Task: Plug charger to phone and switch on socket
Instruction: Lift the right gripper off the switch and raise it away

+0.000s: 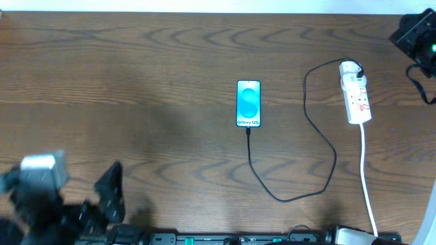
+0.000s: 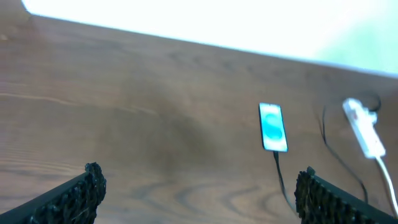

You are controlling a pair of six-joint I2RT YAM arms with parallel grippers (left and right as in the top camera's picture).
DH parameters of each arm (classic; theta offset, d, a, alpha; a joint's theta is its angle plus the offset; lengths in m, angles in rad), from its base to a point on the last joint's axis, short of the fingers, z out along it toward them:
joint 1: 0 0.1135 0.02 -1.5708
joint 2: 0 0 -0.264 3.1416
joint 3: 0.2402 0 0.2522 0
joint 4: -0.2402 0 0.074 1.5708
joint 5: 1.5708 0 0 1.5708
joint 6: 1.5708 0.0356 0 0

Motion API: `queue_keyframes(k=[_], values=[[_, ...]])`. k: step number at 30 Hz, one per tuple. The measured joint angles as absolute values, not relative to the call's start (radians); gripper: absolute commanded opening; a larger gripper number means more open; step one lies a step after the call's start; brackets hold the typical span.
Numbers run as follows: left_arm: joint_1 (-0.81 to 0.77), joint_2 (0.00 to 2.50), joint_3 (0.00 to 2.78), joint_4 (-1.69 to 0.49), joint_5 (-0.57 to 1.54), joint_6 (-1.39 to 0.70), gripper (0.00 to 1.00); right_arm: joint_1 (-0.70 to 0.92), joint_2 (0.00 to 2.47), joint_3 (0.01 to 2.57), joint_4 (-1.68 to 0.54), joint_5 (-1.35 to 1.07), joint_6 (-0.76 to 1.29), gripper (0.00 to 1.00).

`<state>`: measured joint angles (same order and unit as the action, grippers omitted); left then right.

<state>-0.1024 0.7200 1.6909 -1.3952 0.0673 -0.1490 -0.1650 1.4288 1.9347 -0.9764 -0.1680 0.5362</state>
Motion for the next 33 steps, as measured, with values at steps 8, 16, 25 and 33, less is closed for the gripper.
queue_keyframes(k=[8,16,25,33], values=[[-0.045,0.493,1.691,-1.396,0.067,-0.149,0.98,-0.115,1.429,1.935,-0.983,-0.169,0.536,0.01],[-0.04,0.273,1.691,-1.399,0.068,-0.149,0.98,-0.08,1.429,1.935,-0.984,-0.168,0.536,0.01],[-0.04,0.144,1.692,-1.473,0.067,-0.149,0.99,-0.044,1.409,1.935,-0.984,-0.169,0.536,0.01],[-0.04,0.133,1.69,-1.611,0.067,-0.149,0.98,-0.039,1.309,1.935,-0.987,-0.169,0.533,0.02]])
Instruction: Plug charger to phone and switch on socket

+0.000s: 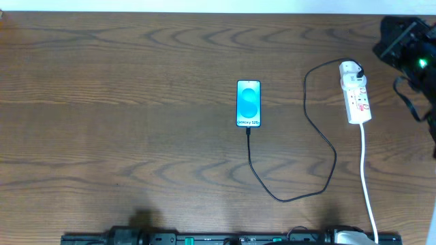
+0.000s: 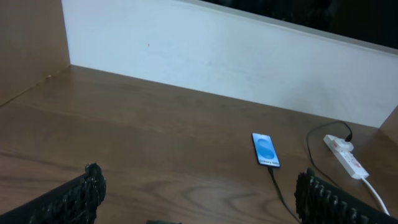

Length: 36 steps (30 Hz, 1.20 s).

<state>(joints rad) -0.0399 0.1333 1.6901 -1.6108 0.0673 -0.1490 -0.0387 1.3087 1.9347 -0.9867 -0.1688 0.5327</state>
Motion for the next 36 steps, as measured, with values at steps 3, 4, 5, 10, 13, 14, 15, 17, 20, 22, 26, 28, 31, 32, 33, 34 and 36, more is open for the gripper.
queue_keyframes(k=[3,4,5,10,13,14,15,17,20,22,26,28,31,32,33,34,36], values=[[-0.039,0.133,1.69,-1.611,0.067,-0.149,0.98,-0.039,1.262,1.935,-0.987,-0.168,0.529,0.03],[-0.039,0.133,1.69,-1.611,0.067,-0.149,0.98,-0.039,1.244,1.935,-0.987,-0.168,0.525,0.03],[-0.039,0.133,1.69,-1.611,0.067,-0.149,0.99,-0.039,1.228,1.935,-0.987,-0.166,0.521,0.03],[-0.035,0.117,1.689,-1.611,0.067,-0.149,0.98,-0.039,1.16,1.934,-0.991,-0.14,0.502,0.03],[-0.032,0.079,1.689,-1.611,0.068,-0.149,0.98,-0.039,1.12,1.927,-0.989,-0.116,0.496,0.02],[-0.029,0.062,1.688,-1.611,0.067,-0.149,0.98,-0.039,1.097,1.917,-0.987,-0.107,0.493,0.01],[-0.028,0.043,1.688,-1.611,0.067,-0.149,0.98,-0.039,1.092,1.915,-0.986,-0.106,0.492,0.01],[-0.023,0.015,1.697,-1.611,0.067,-0.149,0.98,-0.039,1.065,1.899,-0.978,-0.099,0.491,0.01],[-0.006,0.005,1.724,-1.611,0.066,-0.149,0.98,-0.039,1.023,1.864,-0.952,-0.094,0.491,0.02],[0.014,0.005,1.726,-1.611,0.064,-0.149,0.98,-0.039,1.0,1.835,-0.929,-0.093,0.491,0.03],[0.047,0.005,1.726,-1.611,0.064,-0.149,0.98,-0.039,0.958,1.771,-0.878,-0.089,0.49,0.05],[0.057,0.005,1.726,-1.611,0.064,-0.149,0.98,-0.039,0.944,1.744,-0.859,-0.089,0.49,0.06],[0.058,0.005,1.726,-1.611,0.064,-0.149,0.98,-0.039,0.933,1.719,-0.841,-0.089,0.489,0.07],[0.058,0.005,1.726,-1.611,0.064,-0.149,0.98,-0.039,0.933,1.715,-0.838,-0.089,0.489,0.07],[0.058,0.005,1.726,-1.611,0.064,-0.149,0.98,-0.039,0.933,1.712,-0.836,-0.089,0.489,0.07],[0.058,0.005,1.726,-1.611,0.064,-0.149,0.98,-0.039,0.933,1.711,-0.836,-0.089,0.489,0.07],[0.058,0.005,1.726,-1.611,0.064,-0.149,0.98,-0.039,0.933,1.711,-0.834,-0.089,0.489,0.07]])
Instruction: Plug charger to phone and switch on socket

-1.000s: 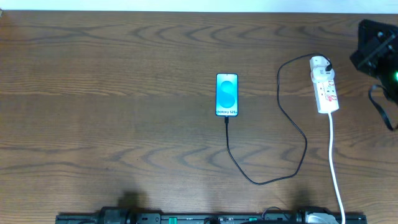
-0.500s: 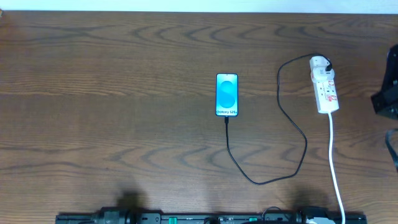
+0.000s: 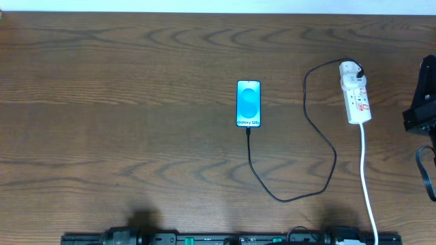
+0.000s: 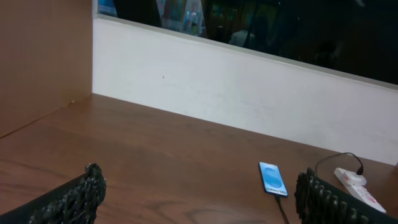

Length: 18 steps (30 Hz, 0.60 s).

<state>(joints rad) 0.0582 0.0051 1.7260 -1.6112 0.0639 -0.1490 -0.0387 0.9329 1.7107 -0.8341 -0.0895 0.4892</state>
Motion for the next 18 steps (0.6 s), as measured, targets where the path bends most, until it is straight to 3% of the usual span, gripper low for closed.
queue_keyframes(k=[10,18], values=[[0.058,0.005,1.694,-1.523,0.052,-0.149,0.98,-0.039,0.932,1.711,-0.83,-0.089,0.489,0.09],[0.058,0.005,1.401,-1.285,0.045,-0.149,0.98,-0.039,0.928,1.71,-0.826,-0.089,0.489,0.1]])
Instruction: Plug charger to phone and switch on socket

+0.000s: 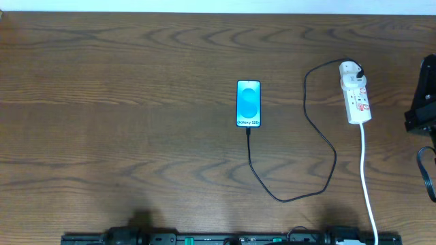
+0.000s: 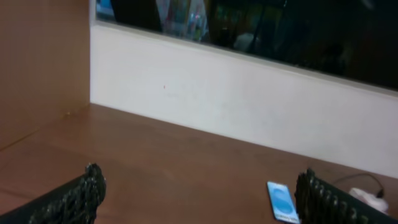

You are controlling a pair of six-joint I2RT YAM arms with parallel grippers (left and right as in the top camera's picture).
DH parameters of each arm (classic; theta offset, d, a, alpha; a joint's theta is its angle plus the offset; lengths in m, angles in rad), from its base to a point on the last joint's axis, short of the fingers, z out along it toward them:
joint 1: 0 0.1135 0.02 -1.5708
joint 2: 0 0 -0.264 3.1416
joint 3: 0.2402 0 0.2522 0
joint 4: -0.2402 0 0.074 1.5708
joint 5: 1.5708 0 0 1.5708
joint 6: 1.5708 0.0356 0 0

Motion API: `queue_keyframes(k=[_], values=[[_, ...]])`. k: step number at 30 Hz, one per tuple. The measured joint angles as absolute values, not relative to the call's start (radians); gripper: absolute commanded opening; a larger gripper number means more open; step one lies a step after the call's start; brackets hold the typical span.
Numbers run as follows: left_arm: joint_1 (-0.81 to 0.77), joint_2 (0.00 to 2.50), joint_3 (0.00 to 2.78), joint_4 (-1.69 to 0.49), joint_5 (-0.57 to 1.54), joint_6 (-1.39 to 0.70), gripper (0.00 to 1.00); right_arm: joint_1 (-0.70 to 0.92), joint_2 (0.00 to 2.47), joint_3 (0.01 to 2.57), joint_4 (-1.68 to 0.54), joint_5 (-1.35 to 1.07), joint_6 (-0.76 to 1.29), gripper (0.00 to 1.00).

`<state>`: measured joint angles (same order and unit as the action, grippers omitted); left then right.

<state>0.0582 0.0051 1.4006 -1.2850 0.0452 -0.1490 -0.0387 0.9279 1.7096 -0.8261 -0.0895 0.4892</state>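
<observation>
The phone (image 1: 248,103) lies face up mid-table, its blue screen lit. A black charger cable (image 1: 320,136) meets the phone's near edge, loops across the wood and ends in a plug at the far end of the white power strip (image 1: 357,95). The strip's switch state is too small to read. My left gripper (image 2: 199,200) is open wide and empty, held well back from the phone (image 2: 283,202), which shows just inside its right finger (image 2: 329,202). It is out of the overhead view. A black part of my right arm (image 1: 422,109) shows at the right edge beside the strip, its fingers not distinguishable.
The strip's white lead (image 1: 368,184) runs toward the table's front edge. A white wall (image 2: 249,106) backs the table, and a brown side panel (image 2: 37,68) closes its left side. A black rail (image 1: 218,239) lines the front edge.
In the left wrist view the phone sits lower and a little further right, so that camera has tipped up slightly. The overhead view is unchanged, and the right arm has held its place.
My left arm first showed at the table's front left corner, the right at the far right corner. Then the left arm was gone from the overhead view. The right arm later stood lower at the right edge, beside the strip. Phone, cable and strip stayed put.
</observation>
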Motion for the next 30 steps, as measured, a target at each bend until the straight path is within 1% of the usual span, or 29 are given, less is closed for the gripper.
queue_keyframes(k=[12,19,30], values=[[0.058,0.006,0.807,-0.92,0.046,-0.149,0.98,-0.039,0.894,1.708,-0.826,-0.089,0.489,0.11],[0.058,0.007,0.564,-0.529,0.046,-0.149,0.98,-0.039,0.867,1.707,-0.826,-0.089,0.489,0.11],[0.058,0.007,0.187,-0.074,0.072,-0.149,0.98,-0.039,0.855,1.707,-0.826,-0.089,0.489,0.12]])
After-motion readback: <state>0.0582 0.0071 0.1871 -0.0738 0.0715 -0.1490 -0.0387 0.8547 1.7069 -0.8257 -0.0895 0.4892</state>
